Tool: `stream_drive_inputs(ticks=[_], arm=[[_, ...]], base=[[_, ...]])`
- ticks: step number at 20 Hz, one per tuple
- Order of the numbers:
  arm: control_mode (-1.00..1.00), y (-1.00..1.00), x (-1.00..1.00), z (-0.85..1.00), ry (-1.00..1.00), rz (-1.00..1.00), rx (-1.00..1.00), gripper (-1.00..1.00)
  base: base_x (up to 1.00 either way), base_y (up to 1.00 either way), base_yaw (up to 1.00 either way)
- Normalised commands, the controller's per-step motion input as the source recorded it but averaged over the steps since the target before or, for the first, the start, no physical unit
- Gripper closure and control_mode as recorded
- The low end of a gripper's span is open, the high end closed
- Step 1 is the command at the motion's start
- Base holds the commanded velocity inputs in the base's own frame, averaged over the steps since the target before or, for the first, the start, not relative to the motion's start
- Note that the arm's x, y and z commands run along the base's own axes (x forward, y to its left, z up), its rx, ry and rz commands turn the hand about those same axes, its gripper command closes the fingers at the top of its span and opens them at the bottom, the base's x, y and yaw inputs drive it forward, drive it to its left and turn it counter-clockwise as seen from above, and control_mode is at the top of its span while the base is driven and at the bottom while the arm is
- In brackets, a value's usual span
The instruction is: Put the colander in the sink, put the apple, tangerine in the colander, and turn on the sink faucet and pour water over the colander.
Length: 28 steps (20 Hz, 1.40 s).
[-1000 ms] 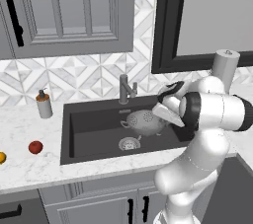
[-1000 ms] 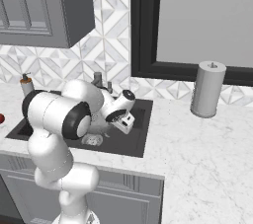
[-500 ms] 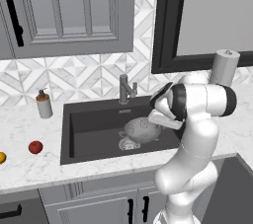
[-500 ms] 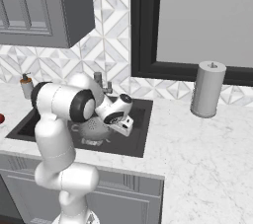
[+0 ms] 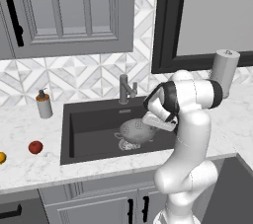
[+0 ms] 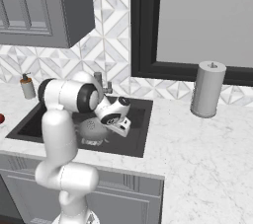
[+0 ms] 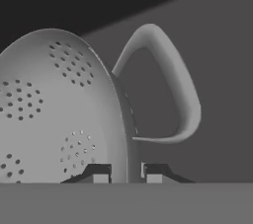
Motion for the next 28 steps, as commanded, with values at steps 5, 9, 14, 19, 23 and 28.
stream_drive_inputs(ticks=[5,9,14,19,23,28], arm=[[-1.00,0.04,0.38,-0.27,0.00,0.00,0.09,1.00],[-1.00,0.00,0.34,-0.46,0.00,0.00,0.06,1.00],[-1.00,0.01,0.13,-0.47,0.00,0.00,0.02,1.00],[-1.00,0.01,-0.27,-0.01,-0.13,0.00,0.09,-1.00],[-1.00,0.00,-0.45,0.37,-0.24,0.00,0.16,-1.00],[-1.00,0.01,-0.54,0.42,-0.23,0.00,0.14,-1.00]], base=[[0.00,0.00,0.00],[0.00,0.00,0.00],[0.00,0.00,0.00],[0.00,0.00,0.00],[0.00,0.00,0.00],[0.00,0.00,0.00]])
